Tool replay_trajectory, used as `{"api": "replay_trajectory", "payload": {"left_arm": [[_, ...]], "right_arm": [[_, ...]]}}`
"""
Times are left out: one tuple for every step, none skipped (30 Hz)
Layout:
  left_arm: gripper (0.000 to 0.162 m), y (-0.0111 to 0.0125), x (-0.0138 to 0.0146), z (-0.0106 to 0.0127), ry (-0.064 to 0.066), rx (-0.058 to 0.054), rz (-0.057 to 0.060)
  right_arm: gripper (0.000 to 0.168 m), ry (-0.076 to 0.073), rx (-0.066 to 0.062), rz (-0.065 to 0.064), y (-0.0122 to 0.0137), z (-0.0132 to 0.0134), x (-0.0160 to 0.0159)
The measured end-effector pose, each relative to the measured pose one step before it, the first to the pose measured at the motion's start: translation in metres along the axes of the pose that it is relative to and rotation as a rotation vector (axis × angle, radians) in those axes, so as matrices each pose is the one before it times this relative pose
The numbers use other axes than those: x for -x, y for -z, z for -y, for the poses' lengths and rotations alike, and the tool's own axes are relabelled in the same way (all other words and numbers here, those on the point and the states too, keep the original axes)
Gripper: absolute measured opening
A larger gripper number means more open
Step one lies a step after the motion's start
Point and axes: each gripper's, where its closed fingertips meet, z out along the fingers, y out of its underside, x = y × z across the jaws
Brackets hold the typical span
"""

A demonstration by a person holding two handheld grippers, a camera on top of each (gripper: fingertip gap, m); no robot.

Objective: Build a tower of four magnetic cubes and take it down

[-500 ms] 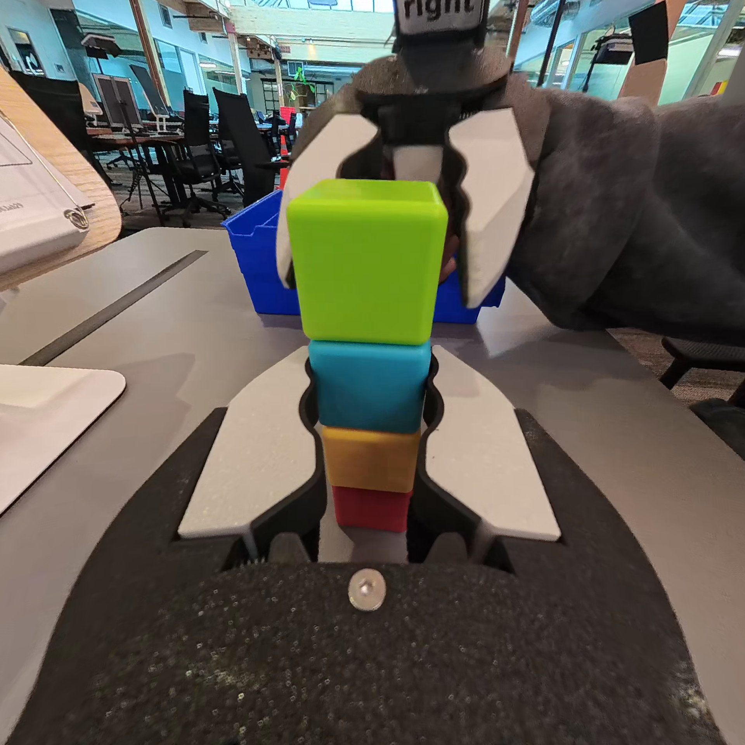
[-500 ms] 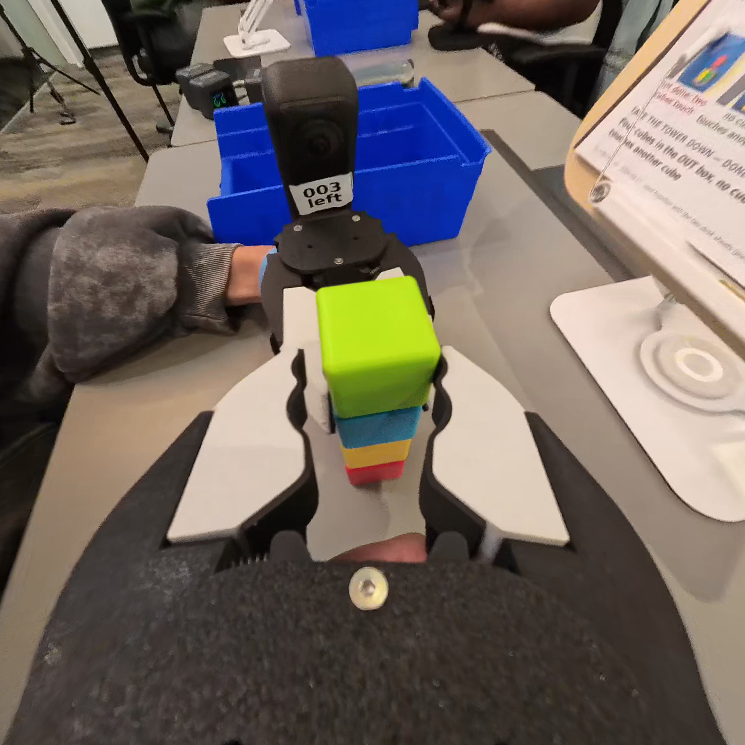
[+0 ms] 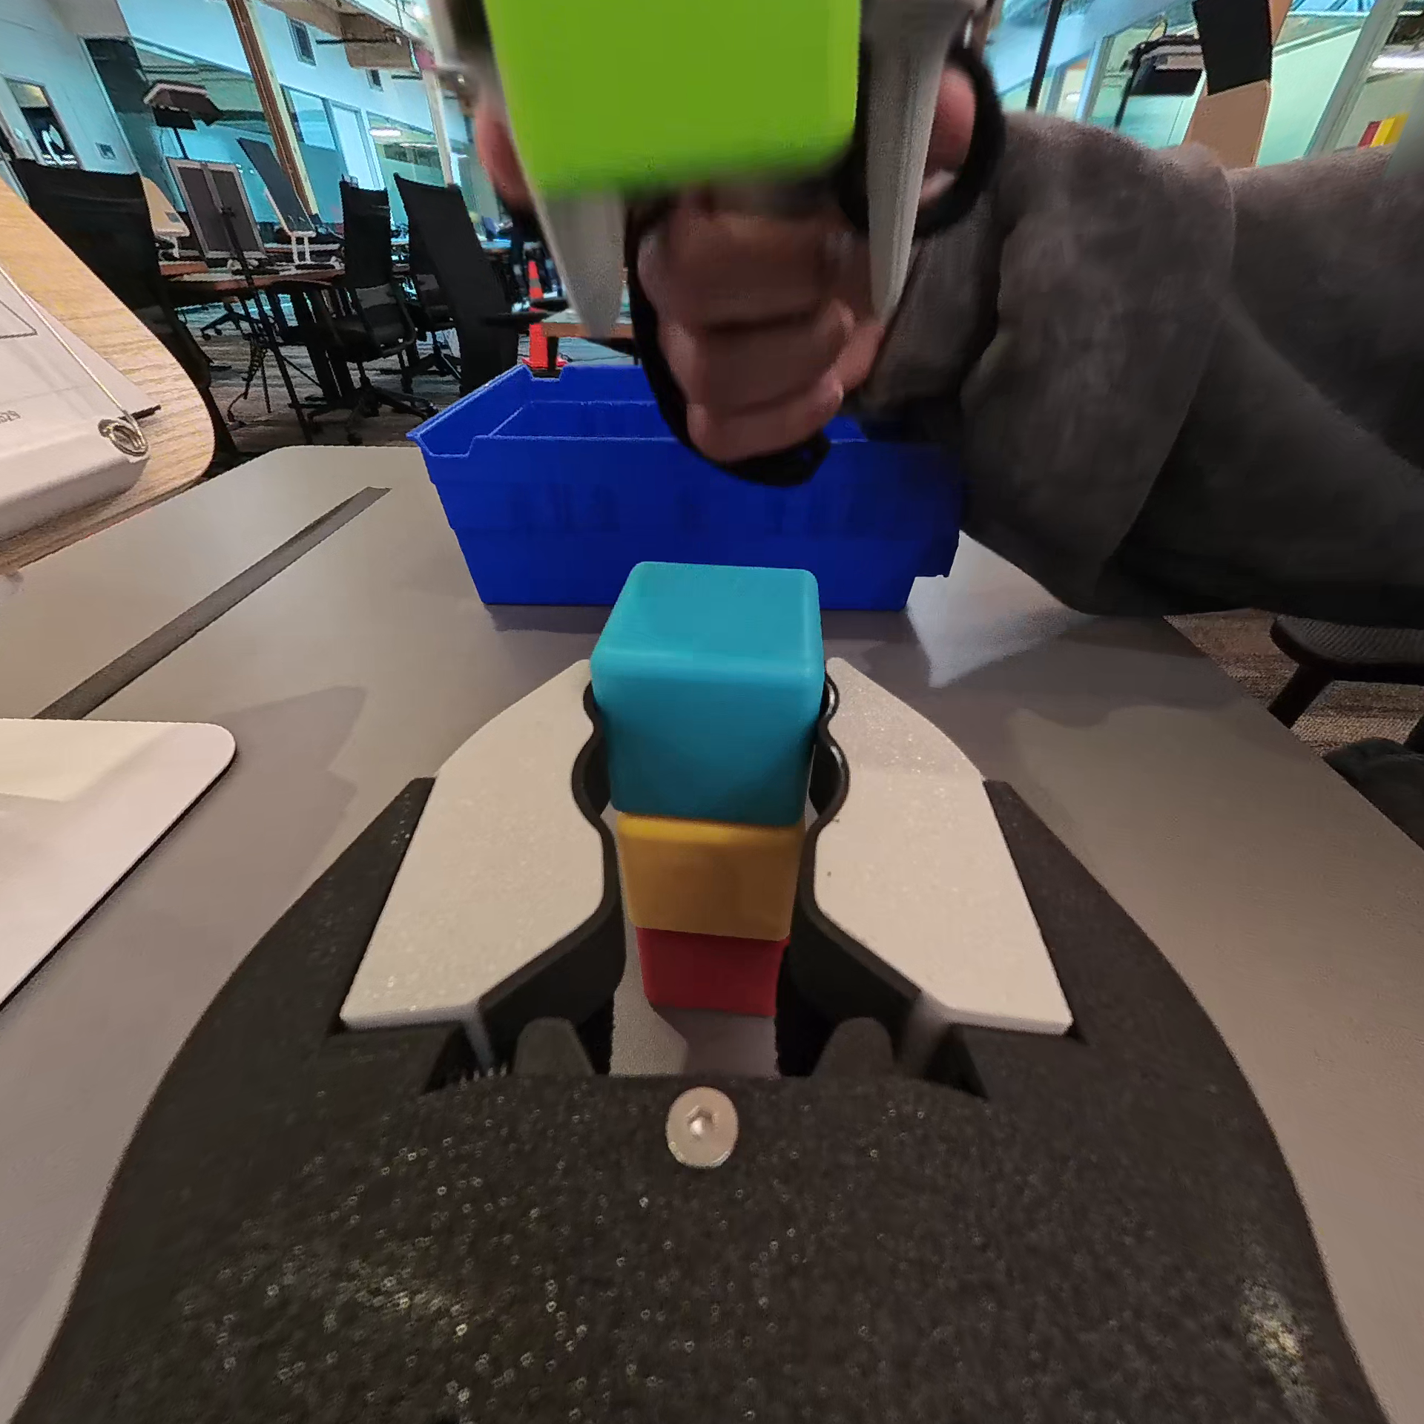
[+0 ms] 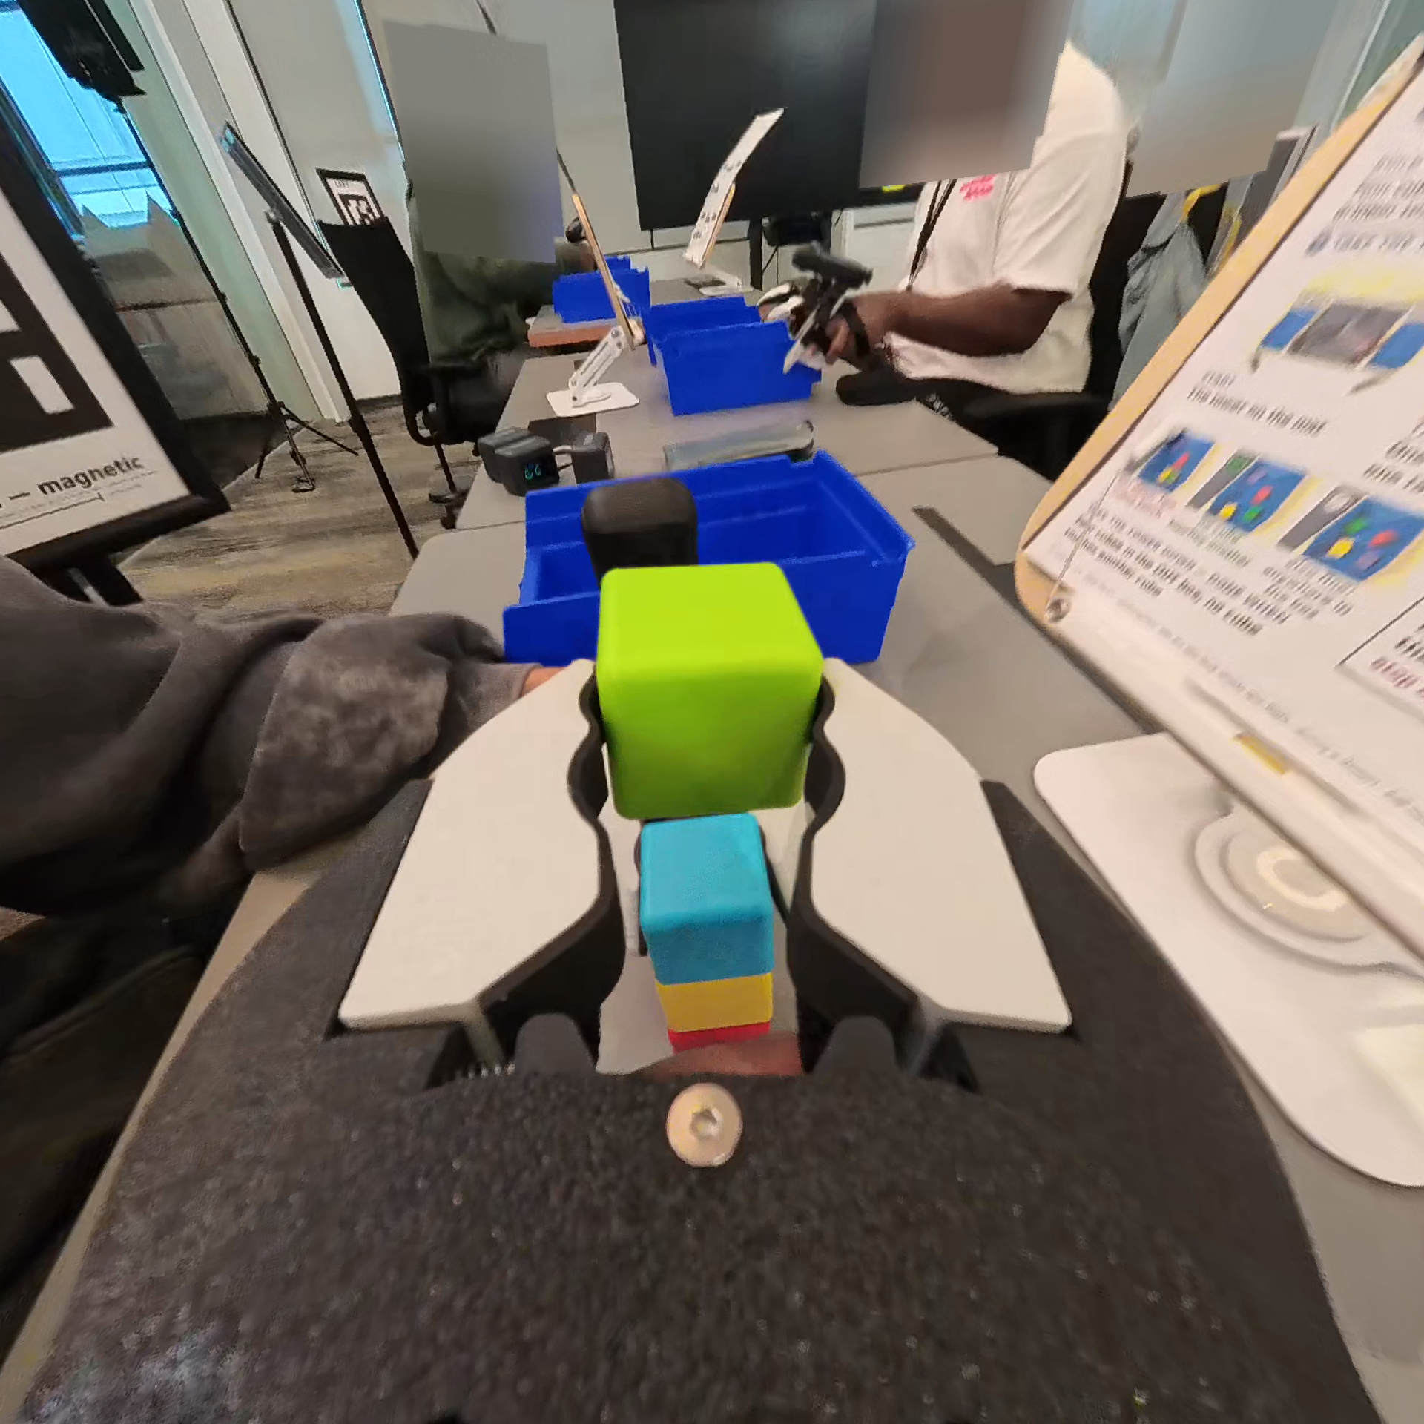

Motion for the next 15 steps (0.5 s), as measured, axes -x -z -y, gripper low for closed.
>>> {"api": "replay_trajectory", "payload": {"left_arm": [[0.049,0.00001,0.0001,0.00001,0.0005,-0.0001,0.0003],[0.049,0.00002,0.00012,0.00002,0.0011,-0.0002,0.0],[0.049,0.0,0.00005,0.00005,0.0014,-0.0004,-0.0004],[0.049,0.00011,0.00009,0.00002,0.0012,-0.0002,0.0],[0.049,0.00001,0.00009,0.00002,0.0006,-0.0001,0.0003],[0.049,-0.00002,-0.00009,0.00001,0.0004,-0.0001,0.0003],[0.049,-0.0001,0.00001,0.00011,0.0,0.0,0.0008],[0.049,-0.00003,-0.00002,-0.00001,-0.0004,0.0001,0.0011],[0.049,-0.00002,-0.0001,-0.00002,-0.0002,0.0001,0.0006],[0.049,-0.00003,-0.00012,0.0,-0.0004,0.0,0.0004],[0.049,-0.00001,-0.00002,0.0,-0.0002,0.0,0.0005],[0.049,0.0,0.00004,-0.00001,0.0007,0.0001,0.0007],[0.049,-0.00003,-0.00009,-0.00001,-0.0005,0.0001,0.0006],[0.049,-0.00001,-0.00009,-0.00003,-0.0011,0.0002,0.0002],[0.049,-0.0001,-0.00005,-0.00001,-0.0001,0.0002,0.0002]], "right_arm": [[0.05,0.0144,-0.0078,-0.0063,0.00529,0.00985,0.00037],[0.05,0.0168,-0.0006,-0.0094,0.00573,0.00936,0.00009],[0.05,0.0168,0.0052,-0.0115,0.00649,0.0086,-0.00009],[0.05,0.0121,0.0103,-0.0133,0.00756,0.00788,-0.00024],[0.05,0.0057,0.0246,-0.0216,0.00906,0.00606,-0.00169],[0.05,-0.0016,0.0432,-0.0374,0.01094,0.00308,-0.00467],[0.049,0.0032,0.064,-0.0554,0.01248,-0.00127,-0.00844],[0.049,0.0027,0.0723,-0.0715,0.01385,-0.00463,-0.0121],[0.049,-0.0062,0.0674,-0.0724,0.0143,-0.00734,-0.01445],[0.049,-0.0033,0.0794,-0.0772,0.01353,-0.01178,-0.01728],[0.05,-0.0018,0.0879,-0.0832,0.01198,-0.01561,-0.01994],[0.05,-0.0183,0.0913,-0.0823,0.0091,-0.01898,-0.02144],[0.049,-0.0307,0.1023,-0.0682,0.00549,-0.02228,-0.02094],[0.049,-0.0374,0.0993,-0.0614,0.00167,-0.02234,-0.01993],[0.049,-0.0505,0.0769,-0.0557,-0.00196,-0.01943,-0.0187]]}}
